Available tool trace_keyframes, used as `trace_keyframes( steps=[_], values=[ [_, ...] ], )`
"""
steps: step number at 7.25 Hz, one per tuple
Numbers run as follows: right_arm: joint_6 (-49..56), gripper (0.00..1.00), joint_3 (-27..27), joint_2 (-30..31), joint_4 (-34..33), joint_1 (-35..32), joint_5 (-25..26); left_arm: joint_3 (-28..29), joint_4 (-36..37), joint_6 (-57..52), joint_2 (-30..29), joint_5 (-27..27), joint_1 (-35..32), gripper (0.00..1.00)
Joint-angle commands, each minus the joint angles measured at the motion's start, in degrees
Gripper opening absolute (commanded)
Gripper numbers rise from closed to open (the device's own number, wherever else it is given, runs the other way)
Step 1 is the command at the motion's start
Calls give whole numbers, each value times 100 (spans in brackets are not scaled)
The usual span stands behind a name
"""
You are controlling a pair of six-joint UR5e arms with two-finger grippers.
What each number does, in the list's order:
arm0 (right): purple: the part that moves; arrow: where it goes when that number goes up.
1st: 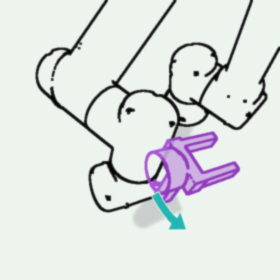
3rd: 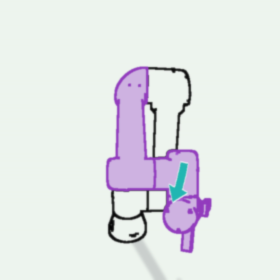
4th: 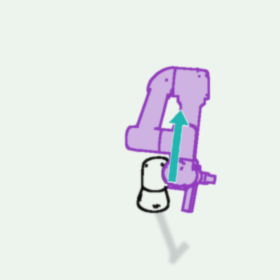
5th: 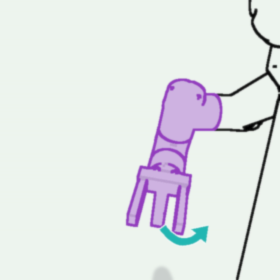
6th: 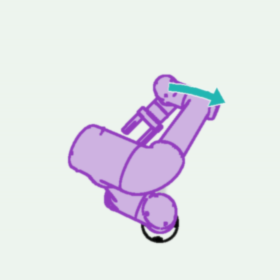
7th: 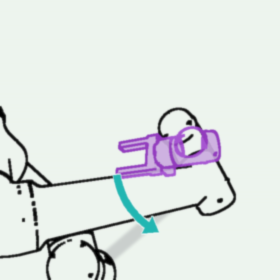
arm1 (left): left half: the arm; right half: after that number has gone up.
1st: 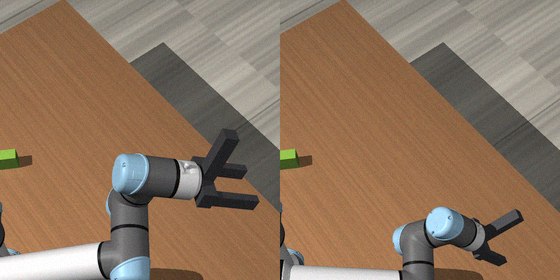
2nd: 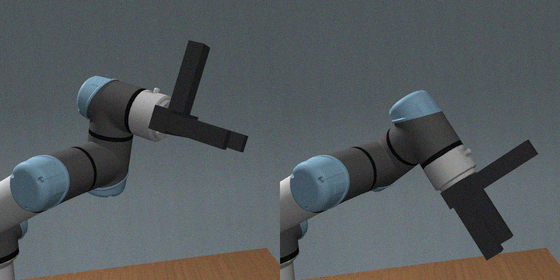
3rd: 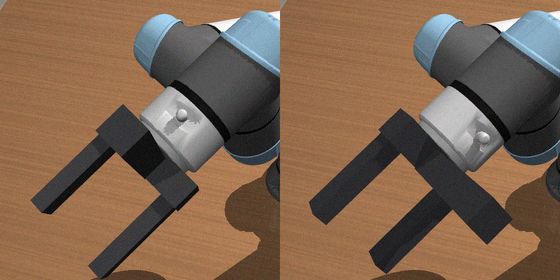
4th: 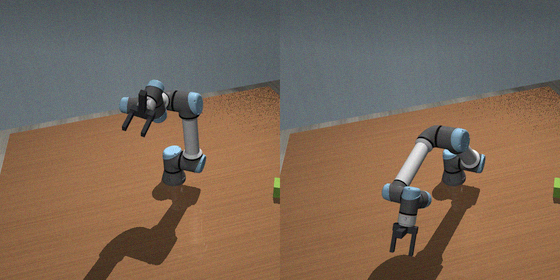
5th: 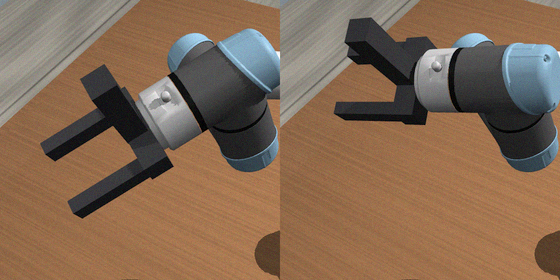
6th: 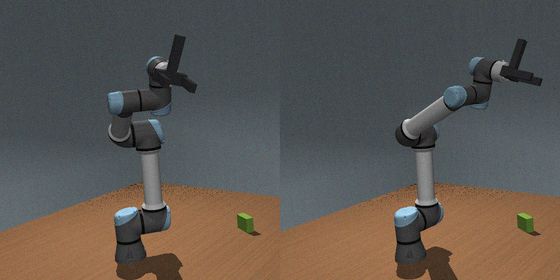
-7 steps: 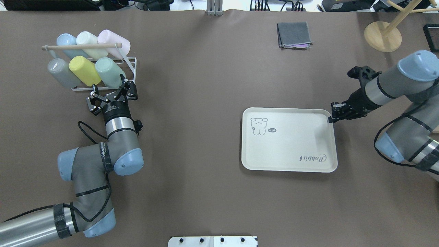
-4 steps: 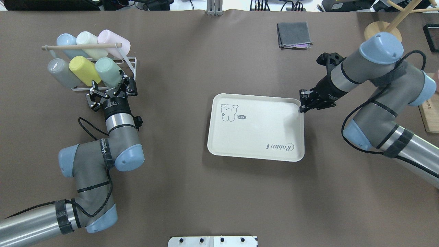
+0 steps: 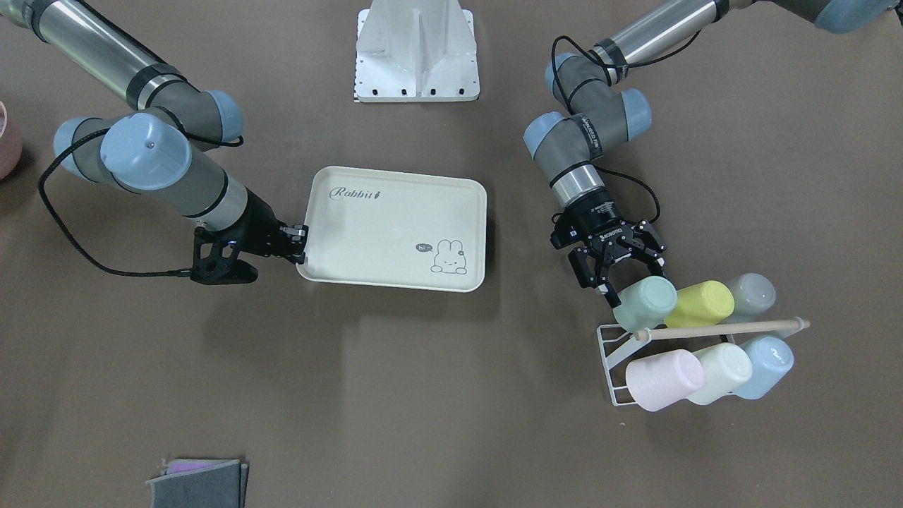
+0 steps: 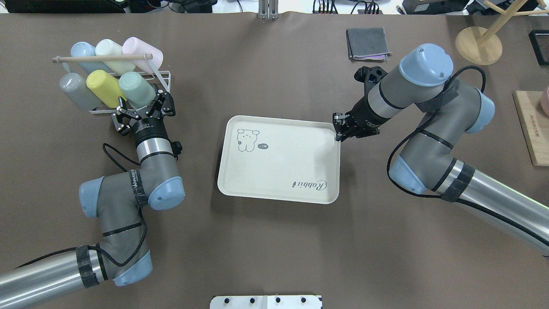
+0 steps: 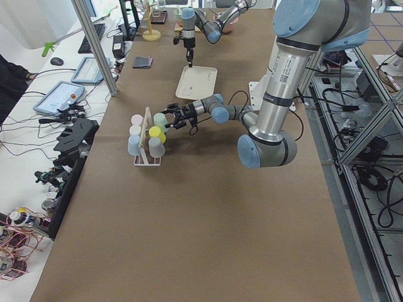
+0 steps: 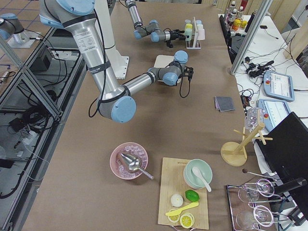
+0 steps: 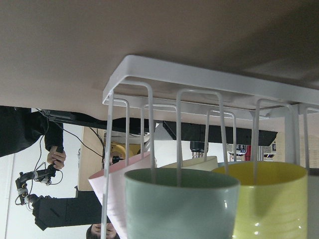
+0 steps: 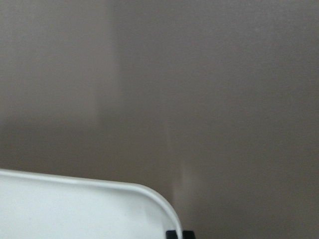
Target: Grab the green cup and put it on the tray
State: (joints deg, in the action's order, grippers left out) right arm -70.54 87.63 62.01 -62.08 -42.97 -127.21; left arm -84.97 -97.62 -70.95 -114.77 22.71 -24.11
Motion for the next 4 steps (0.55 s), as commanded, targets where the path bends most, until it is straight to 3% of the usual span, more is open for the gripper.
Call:
trace_keyframes(
  steps=[1, 2, 4],
  values=[
    [451, 0, -70, -145, -5, 104, 74, 94, -20, 3, -2, 5, -85, 99],
    [732, 0, -192, -232, -5, 104, 74, 155, -12, -6, -2, -4, -85, 98],
    [787, 0, -517, -548, -5, 104, 65, 164, -20, -6, -2, 5, -85, 82]
  ],
)
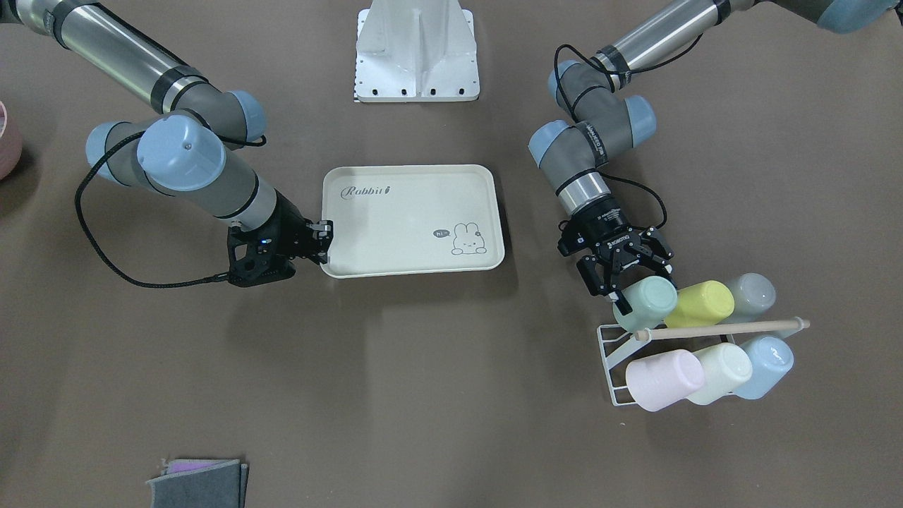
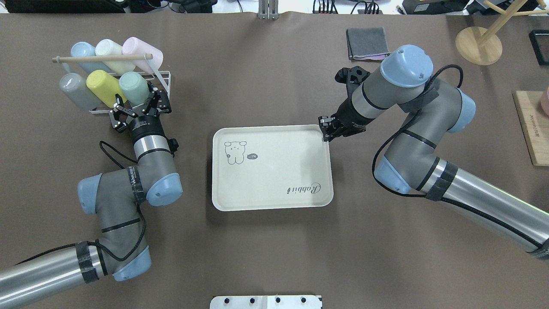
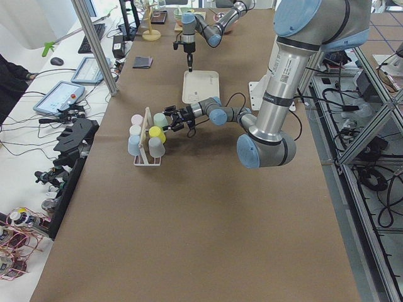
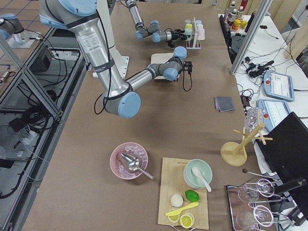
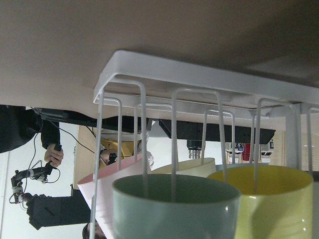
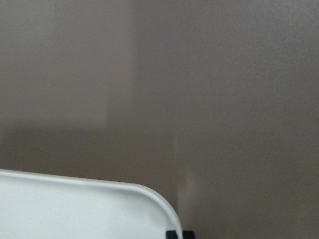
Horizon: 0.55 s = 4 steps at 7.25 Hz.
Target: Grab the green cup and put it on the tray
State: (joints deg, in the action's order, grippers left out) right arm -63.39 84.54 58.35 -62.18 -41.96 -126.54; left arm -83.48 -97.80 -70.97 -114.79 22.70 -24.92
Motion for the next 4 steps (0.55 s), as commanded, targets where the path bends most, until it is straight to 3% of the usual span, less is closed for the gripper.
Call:
trace_keyframes(
  steps=[1, 4],
  values=[
    [73, 0, -480, -393, 4, 3, -2, 16, -2, 4, 1, 6, -13, 80],
    [64, 0, -852, -606, 12, 3, -2, 25, 15, -14, 9, -89, -48, 61]
  ],
)
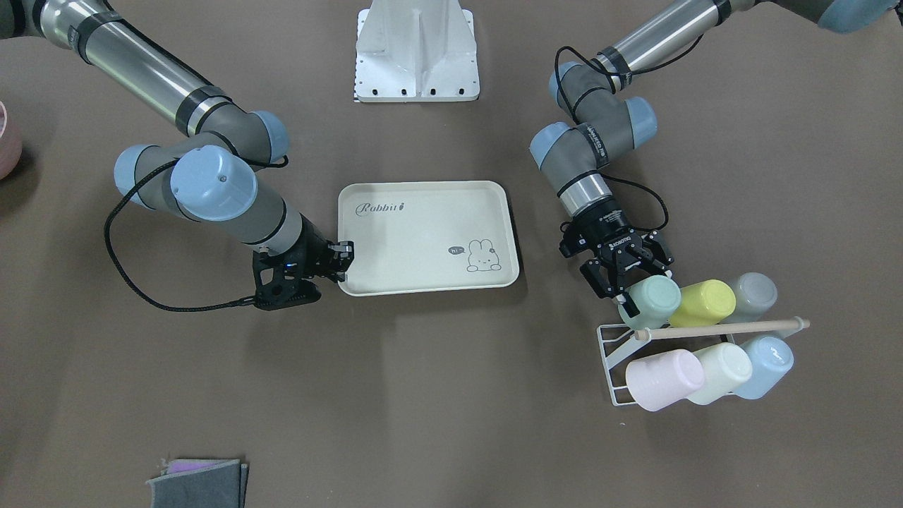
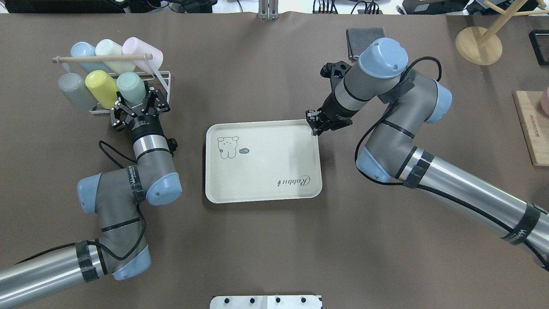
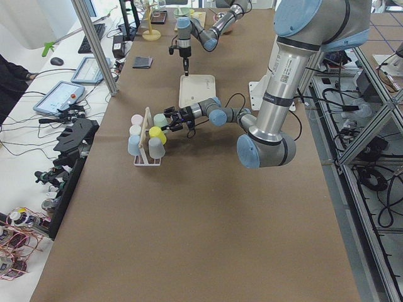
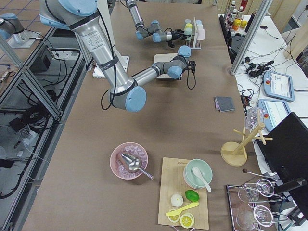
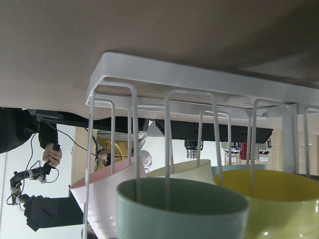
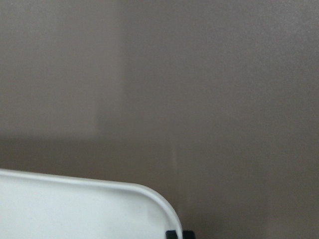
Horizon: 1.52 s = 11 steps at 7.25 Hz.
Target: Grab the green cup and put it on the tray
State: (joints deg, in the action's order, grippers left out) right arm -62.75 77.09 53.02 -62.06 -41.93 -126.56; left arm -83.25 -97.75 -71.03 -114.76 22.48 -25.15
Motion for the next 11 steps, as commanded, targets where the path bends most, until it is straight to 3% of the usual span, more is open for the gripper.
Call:
trace_keyframes(
  steps=[1, 3, 4, 8, 9, 10, 11],
  values=[
    [-9, 0, -158, -73, 1, 0, 0, 2, 10, -8, 15, -173, -25, 55],
    [-35, 0, -203, -73, 10, 0, 0, -59, 19, -173, 15, -252, -34, 46],
    [-44, 0, -212, -64, 10, 0, -9, -68, 10, -253, 24, -488, -34, 45],
    [-97, 0, -203, -29, 19, 9, -9, -296, -68, -254, 68, -508, -122, 45],
    [-106, 7, -203, -11, 19, 9, -9, -332, -156, -254, 68, -499, -122, 45],
    [-106, 24, -203, -11, 10, 9, -9, -367, -296, -262, 85, -508, -113, 45],
    [-106, 48, -203, 6, 10, 9, -9, -393, -419, -332, 138, -508, -131, 45]
  ],
)
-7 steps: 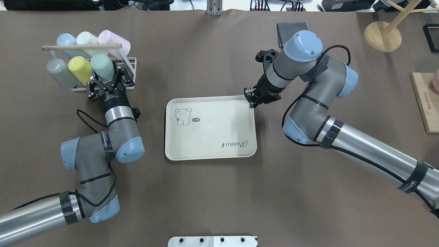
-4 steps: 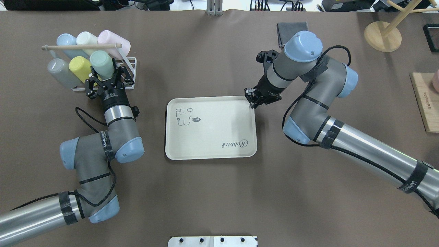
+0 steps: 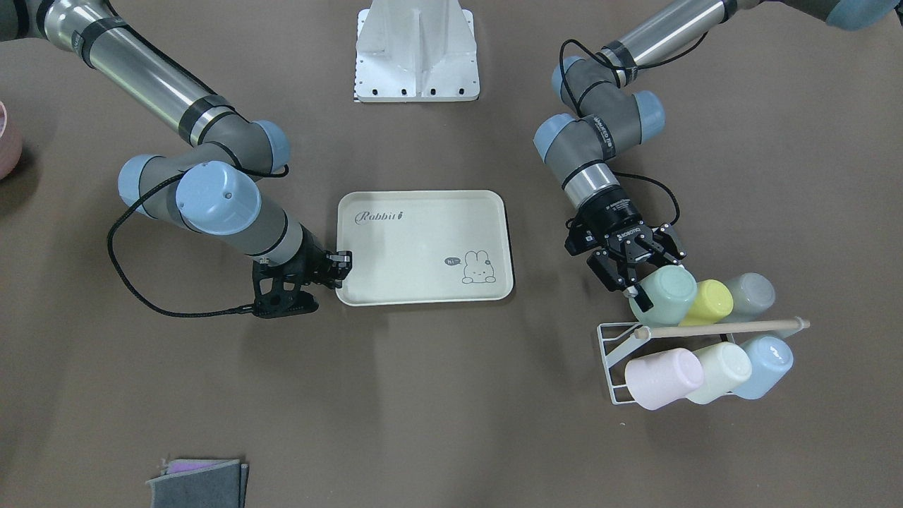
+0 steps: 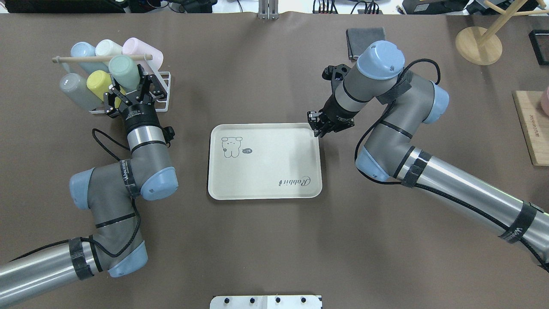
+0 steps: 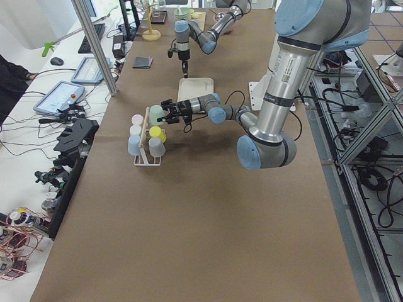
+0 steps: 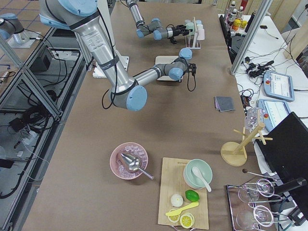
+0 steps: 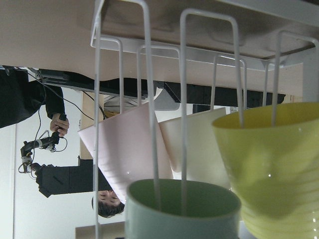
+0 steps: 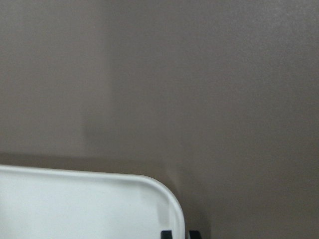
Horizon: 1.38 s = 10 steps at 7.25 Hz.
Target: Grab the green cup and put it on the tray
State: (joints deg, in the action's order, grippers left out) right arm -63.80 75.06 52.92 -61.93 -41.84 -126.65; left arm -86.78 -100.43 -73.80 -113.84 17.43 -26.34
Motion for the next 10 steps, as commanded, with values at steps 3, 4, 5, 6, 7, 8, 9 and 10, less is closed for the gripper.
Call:
trace_keyframes(
  steps=[3, 4, 5, 6, 7, 8, 9, 10],
  values=[
    [16, 100, 44, 60, -38, -70, -61, -760, -492, -984, 160, -2, -169, 40],
    [42, 100, 114, 112, -195, -244, -175, -831, -878, -1605, 151, -2, -317, 40],
    [121, 100, 288, 148, -527, -481, -350, -1032, -1508, -2646, 143, 15, -380, 39],
    [409, 100, 569, 366, -757, -710, -412, -1017, -2480, -3074, 151, 67, -441, 38],
    [1056, 100, 972, 716, -1151, -973, -439, -982, -3055, -3018, 160, 129, -416, 37],
    [1871, 100, 1385, 937, -1877, -1315, -509, -929, -3383, -2982, 125, 686, -424, 37],
    [2802, 100, 1685, 1087, -2554, -1658, -492, -911, -3534, -2695, 21, 1049, -424, 36],
    [3594, 100, 1722, 1219, -3004, -2148, -492, -920, -3536, -1918, -120, 1548, -424, 33]
  ],
)
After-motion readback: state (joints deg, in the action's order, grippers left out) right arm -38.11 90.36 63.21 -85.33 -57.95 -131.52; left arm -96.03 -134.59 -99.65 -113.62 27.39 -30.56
